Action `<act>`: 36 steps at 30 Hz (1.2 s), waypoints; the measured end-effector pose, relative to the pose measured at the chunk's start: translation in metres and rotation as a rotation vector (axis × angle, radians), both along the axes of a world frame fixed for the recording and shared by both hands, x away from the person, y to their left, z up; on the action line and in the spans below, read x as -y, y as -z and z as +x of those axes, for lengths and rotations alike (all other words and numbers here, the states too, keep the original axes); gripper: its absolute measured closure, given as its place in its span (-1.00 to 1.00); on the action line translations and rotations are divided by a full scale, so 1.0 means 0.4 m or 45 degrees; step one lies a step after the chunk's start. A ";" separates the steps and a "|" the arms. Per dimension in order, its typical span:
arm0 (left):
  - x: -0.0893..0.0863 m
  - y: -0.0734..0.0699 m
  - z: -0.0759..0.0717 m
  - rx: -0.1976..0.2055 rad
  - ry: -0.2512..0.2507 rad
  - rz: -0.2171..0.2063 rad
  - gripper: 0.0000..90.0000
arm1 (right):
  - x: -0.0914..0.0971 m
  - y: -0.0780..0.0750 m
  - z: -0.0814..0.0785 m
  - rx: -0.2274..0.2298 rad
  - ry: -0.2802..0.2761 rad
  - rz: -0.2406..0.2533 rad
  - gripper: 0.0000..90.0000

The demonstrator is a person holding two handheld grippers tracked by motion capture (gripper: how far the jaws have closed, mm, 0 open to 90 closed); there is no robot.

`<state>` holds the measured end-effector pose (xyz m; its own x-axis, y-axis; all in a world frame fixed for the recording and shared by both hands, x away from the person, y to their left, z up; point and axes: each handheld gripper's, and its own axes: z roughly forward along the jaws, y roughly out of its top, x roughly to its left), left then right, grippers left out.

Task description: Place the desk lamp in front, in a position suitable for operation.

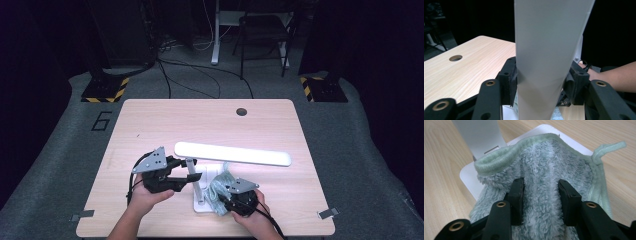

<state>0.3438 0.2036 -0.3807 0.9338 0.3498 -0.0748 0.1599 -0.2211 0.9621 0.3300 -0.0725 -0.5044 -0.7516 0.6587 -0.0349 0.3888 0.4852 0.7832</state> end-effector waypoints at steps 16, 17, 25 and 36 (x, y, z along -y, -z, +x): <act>0.004 0.001 -0.003 0.015 -0.013 0.013 0.17 | -0.009 0.005 0.051 -0.016 0.043 -0.006 0.33; 0.004 0.001 -0.004 0.017 -0.016 0.016 0.17 | -0.010 0.006 0.061 -0.002 0.045 -0.013 0.33; 0.007 -0.001 -0.007 0.023 -0.029 0.033 0.17 | -0.023 0.012 0.141 0.006 0.137 0.016 0.33; 0.007 0.001 -0.004 0.024 -0.014 0.023 0.17 | -0.055 0.010 0.238 -0.016 0.322 0.019 0.33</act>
